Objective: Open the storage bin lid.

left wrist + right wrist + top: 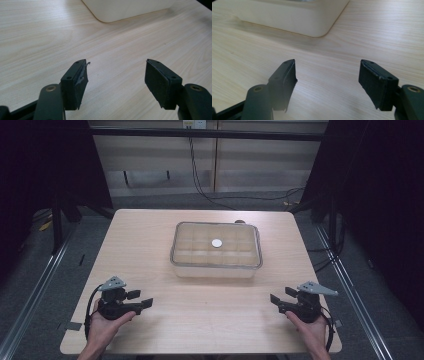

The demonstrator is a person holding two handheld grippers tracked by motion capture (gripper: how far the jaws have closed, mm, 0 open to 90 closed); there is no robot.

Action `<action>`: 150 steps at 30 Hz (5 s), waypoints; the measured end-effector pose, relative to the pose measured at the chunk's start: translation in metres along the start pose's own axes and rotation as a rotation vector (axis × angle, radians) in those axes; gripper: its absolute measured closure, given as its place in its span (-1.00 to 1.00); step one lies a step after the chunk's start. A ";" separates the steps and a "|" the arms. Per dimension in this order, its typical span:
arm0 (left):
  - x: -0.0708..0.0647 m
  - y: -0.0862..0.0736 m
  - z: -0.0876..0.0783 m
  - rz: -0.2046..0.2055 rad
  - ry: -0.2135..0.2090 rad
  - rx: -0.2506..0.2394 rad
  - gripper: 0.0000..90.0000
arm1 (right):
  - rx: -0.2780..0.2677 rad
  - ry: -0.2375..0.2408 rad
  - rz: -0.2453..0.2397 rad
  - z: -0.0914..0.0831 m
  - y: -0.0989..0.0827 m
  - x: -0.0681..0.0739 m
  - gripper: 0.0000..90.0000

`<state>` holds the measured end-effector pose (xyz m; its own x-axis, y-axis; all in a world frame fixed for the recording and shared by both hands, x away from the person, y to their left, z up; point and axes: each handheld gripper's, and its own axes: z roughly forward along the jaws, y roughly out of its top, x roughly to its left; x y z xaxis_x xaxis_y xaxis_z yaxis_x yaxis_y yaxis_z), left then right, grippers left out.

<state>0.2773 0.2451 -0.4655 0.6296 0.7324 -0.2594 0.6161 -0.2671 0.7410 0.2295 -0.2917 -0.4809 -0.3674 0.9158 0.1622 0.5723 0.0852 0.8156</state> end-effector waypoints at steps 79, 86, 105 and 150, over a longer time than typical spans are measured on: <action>0.016 0.096 0.046 0.013 -0.035 -0.063 -0.15 | 0.065 0.160 0.018 0.054 0.116 -0.026 -0.40; 0.019 0.099 0.047 0.022 -0.032 -0.053 -0.18 | 0.074 0.163 0.013 0.059 0.119 -0.024 -0.39; 0.032 0.132 0.079 -0.009 -0.036 -0.007 -0.21 | 0.175 0.150 0.034 0.096 0.142 -0.026 -0.38; 0.032 0.144 0.126 -0.047 -0.102 0.092 -0.44 | 0.249 0.184 0.131 0.136 0.140 -0.027 -0.49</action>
<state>0.4460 0.1514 -0.4449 0.6410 0.6790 -0.3580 0.6840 -0.2936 0.6678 0.4195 -0.2515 -0.4466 -0.3922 0.8412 0.3722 0.7764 0.0856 0.6244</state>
